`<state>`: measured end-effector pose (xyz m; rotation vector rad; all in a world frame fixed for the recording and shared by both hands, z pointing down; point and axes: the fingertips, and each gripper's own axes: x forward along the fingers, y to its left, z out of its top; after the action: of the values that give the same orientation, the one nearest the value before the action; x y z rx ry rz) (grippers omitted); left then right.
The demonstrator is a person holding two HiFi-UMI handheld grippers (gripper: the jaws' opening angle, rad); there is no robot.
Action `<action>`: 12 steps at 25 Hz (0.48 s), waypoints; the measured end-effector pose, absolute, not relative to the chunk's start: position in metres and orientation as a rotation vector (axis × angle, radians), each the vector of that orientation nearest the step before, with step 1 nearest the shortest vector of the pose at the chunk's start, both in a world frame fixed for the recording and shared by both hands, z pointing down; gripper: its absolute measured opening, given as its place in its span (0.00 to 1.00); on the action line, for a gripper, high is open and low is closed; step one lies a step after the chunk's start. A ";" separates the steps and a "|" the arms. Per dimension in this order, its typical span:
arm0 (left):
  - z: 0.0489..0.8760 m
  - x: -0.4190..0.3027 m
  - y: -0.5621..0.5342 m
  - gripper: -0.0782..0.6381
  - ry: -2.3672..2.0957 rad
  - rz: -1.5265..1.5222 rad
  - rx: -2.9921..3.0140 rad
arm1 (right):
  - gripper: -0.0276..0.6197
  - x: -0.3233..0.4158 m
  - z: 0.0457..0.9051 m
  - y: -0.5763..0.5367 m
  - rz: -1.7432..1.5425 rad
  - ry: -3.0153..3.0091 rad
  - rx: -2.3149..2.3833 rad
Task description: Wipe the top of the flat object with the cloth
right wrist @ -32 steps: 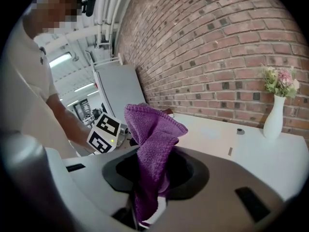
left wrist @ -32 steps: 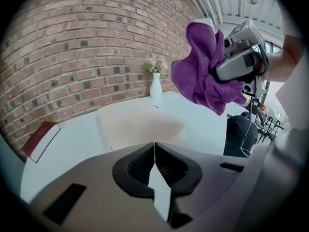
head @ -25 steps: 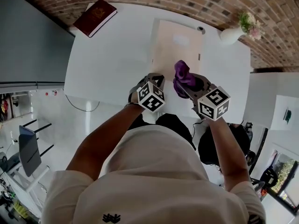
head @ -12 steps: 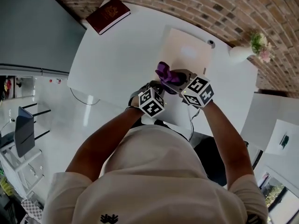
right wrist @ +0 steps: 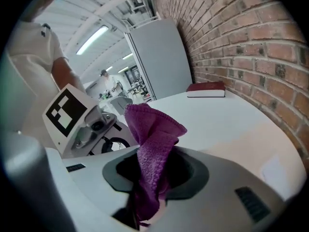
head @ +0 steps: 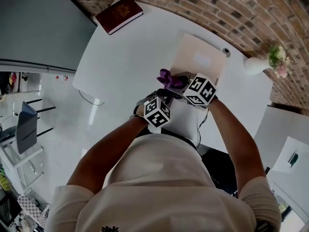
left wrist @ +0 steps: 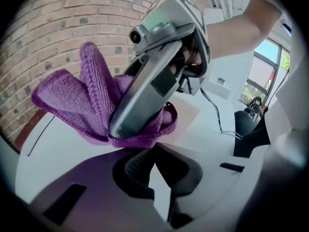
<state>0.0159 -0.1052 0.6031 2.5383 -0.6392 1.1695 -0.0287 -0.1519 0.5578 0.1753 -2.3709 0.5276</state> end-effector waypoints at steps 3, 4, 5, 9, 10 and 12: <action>0.604 0.015 -0.106 0.14 -0.627 1.203 2.550 | 0.27 -0.025 0.567 -0.158 0.478 -2.336 0.134; 0.604 0.015 -0.106 0.14 -0.622 1.210 2.548 | 0.27 -0.025 0.569 -0.162 0.464 -2.328 0.124; 0.604 0.015 -0.106 0.14 -0.616 1.213 2.546 | 0.27 -0.024 0.570 -0.167 0.452 -2.321 0.117; 0.604 0.016 -0.109 0.14 -0.596 1.226 2.544 | 0.27 -0.018 0.572 -0.198 0.402 -2.301 0.127; 0.604 0.016 -0.109 0.14 -0.594 1.230 2.542 | 0.27 -0.015 0.571 -0.208 0.390 -2.296 0.138; 0.604 0.016 -0.109 0.14 -0.593 1.236 2.540 | 0.27 -0.010 0.571 -0.229 0.368 -2.286 0.168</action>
<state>0.0159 -0.1086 0.6042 2.5396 -0.5932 1.2362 -0.0103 -0.2289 0.5711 0.1677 -2.2858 0.3676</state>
